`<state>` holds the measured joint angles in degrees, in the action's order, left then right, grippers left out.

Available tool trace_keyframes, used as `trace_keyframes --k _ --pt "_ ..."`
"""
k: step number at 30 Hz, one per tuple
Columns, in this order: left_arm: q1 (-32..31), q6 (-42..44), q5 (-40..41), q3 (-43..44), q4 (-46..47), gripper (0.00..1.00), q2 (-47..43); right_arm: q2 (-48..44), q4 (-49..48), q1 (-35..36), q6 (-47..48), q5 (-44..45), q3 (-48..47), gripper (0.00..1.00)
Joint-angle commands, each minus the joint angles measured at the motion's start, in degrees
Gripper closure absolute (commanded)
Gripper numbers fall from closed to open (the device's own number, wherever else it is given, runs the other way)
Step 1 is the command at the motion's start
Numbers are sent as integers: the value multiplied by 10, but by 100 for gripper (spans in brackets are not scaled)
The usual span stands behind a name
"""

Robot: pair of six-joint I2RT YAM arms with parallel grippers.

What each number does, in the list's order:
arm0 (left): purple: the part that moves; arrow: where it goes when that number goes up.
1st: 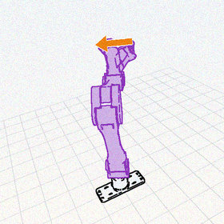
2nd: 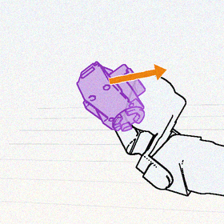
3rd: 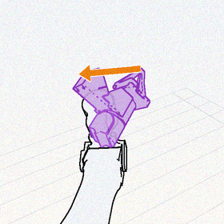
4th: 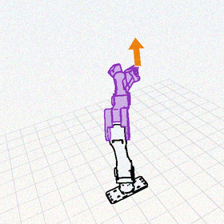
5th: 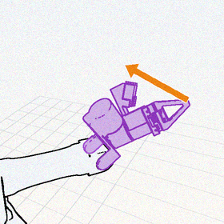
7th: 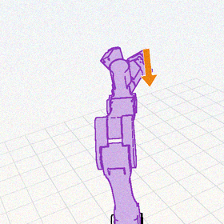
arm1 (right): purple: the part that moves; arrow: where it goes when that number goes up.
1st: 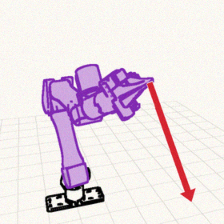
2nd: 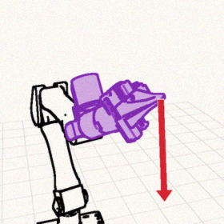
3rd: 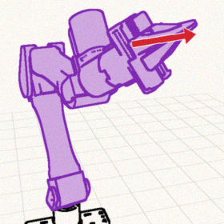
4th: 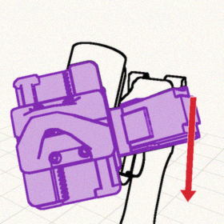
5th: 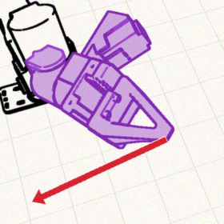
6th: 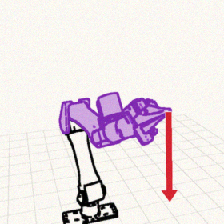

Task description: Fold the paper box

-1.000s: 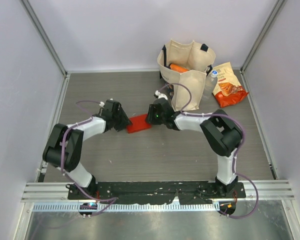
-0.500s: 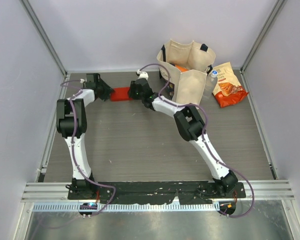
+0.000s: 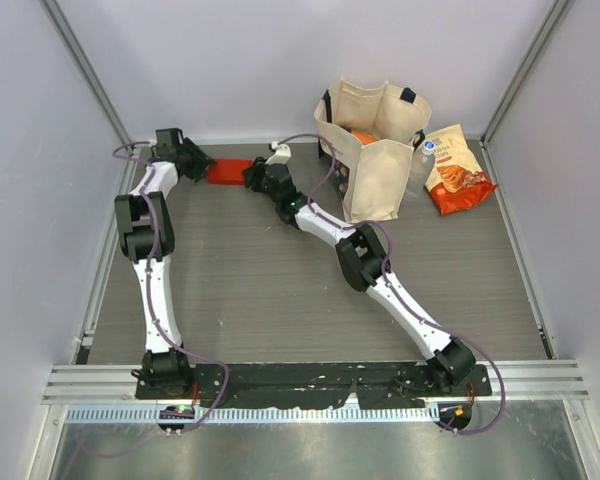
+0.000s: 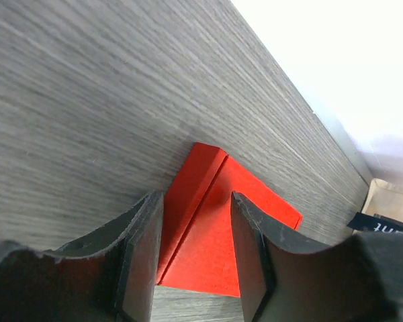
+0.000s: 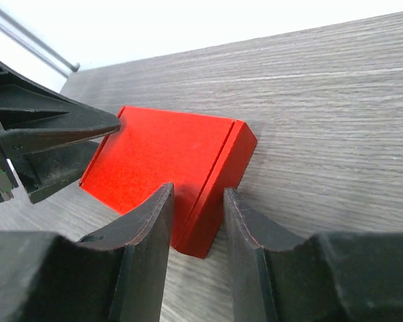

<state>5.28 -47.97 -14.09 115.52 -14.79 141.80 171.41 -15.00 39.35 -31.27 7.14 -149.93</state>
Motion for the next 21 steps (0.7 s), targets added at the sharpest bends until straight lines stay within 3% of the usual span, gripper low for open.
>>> trace_keyframes --k 1,9,11,13,15,21 --pt "-3 -16 -50 30 -18 52 36 16 -92 -4 -33 53 -49 59" --pt "-1 -14 -39 57 -17 52 35 48 -115 -19 -36 88 -61 59" --pt "1 -11 -32 61 -22 48 35 47 -114 -22 -42 84 -63 59" --pt "4 -5 -24 73 -30 41 37 39 -115 -23 -25 81 -56 51" --pt "12 -1 -19 78 -40 40 33 31 -105 -24 -11 79 -56 43" --pt "30 34 26 44 -64 36 -39 -37 -43 -27 27 63 -30 36"
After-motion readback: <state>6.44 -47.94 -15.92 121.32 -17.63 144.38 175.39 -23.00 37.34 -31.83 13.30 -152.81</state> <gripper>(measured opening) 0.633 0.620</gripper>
